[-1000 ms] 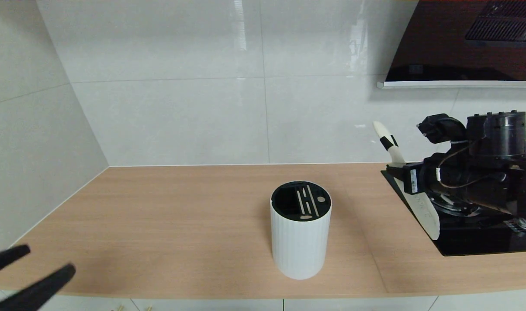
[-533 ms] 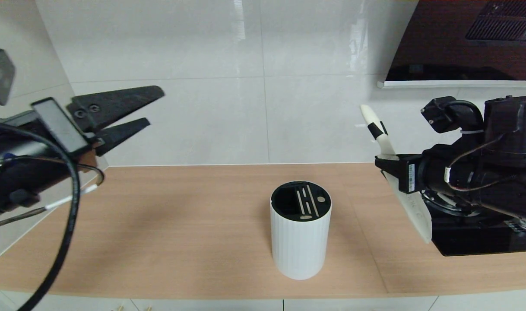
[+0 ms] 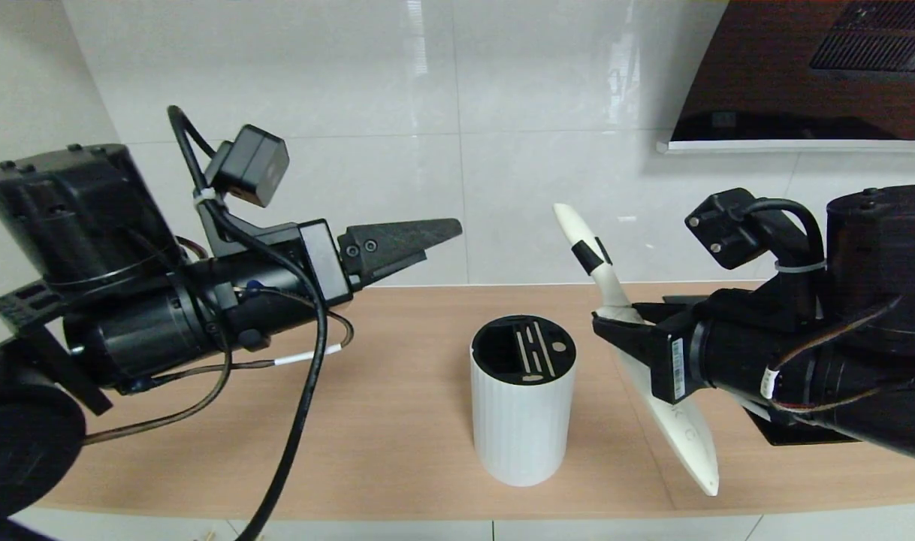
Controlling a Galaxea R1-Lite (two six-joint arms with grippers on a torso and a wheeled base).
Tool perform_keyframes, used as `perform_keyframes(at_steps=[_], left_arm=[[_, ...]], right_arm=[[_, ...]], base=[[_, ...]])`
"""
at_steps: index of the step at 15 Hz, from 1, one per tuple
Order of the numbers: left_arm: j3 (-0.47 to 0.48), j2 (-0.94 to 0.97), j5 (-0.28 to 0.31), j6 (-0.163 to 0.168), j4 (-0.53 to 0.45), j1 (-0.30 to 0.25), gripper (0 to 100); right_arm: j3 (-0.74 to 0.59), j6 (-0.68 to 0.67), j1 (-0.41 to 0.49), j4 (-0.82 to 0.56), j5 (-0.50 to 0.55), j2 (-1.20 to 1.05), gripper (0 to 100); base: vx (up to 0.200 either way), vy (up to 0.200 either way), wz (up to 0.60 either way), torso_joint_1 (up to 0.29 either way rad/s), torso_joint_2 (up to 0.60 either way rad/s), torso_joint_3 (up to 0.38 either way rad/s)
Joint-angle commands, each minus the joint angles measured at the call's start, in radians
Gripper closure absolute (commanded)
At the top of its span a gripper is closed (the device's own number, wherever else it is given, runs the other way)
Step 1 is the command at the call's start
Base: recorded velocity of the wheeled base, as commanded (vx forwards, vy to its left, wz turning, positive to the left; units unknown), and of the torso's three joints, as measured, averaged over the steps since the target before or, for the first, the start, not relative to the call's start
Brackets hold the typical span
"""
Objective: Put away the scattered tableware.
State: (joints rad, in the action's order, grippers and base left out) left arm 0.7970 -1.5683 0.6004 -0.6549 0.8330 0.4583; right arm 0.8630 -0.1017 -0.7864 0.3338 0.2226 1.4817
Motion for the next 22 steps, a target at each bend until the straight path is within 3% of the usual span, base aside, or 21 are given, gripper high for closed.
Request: perform_keyframes(at_steps=[1, 3, 4, 5, 6, 7, 10, 22], left_arm=[[-0.021, -0.11, 0.033, -0.006, 0.055, 0.023, 0], [-0.028, -0.222, 0.015, -0.011, 0.209, 0.06, 0], [-0.033, -0.268, -0.004, -0.032, 0.296, 0.08, 0], [-0.033, -0.291, -0.021, -0.081, 0.356, 0.094, 0], [-0.03, -0.291, -0.021, -0.109, 0.367, 0.1, 0], [-0.03, -0.289, -0.021, -0.111, 0.368, 0.102, 0], [-0.032, -0.291, -0.03, -0.111, 0.367, 0.131, 0], [0.019, -0.371, -0.123, -0.107, 0.367, 0.172, 0]], right_arm=[[-0.001, -0.018, -0.036, 0.004, 0.001, 0.022, 100], [-0.001, -0.041, -0.067, 0.004, 0.003, 0.037, 100], [0.004, -0.07, -0.085, 0.005, 0.003, 0.063, 100], [0.005, -0.084, -0.099, 0.007, 0.004, 0.089, 100], [0.007, -0.085, -0.1, 0.016, 0.006, 0.109, 100], [0.008, -0.085, -0.1, 0.022, 0.011, 0.117, 100], [0.005, -0.084, -0.103, 0.085, 0.086, 0.154, 100], [-0.009, -0.085, -0.148, 0.088, 0.089, 0.127, 100]], base=[[0.0, 0.0, 0.0, 0.0, 0.0, 0.0], [0.0, 0.0, 0.0, 0.0, 0.0, 0.0], [0.0, 0.0, 0.0, 0.0, 0.0, 0.0], [0.0, 0.0, 0.0, 0.0, 0.0, 0.0], [0.0, 0.0, 0.0, 0.0, 0.0, 0.0], [0.0, 0.0, 0.0, 0.0, 0.0, 0.0], [0.0, 0.0, 0.0, 0.0, 0.0, 0.0], [0.0, 0.0, 0.0, 0.0, 0.0, 0.0]])
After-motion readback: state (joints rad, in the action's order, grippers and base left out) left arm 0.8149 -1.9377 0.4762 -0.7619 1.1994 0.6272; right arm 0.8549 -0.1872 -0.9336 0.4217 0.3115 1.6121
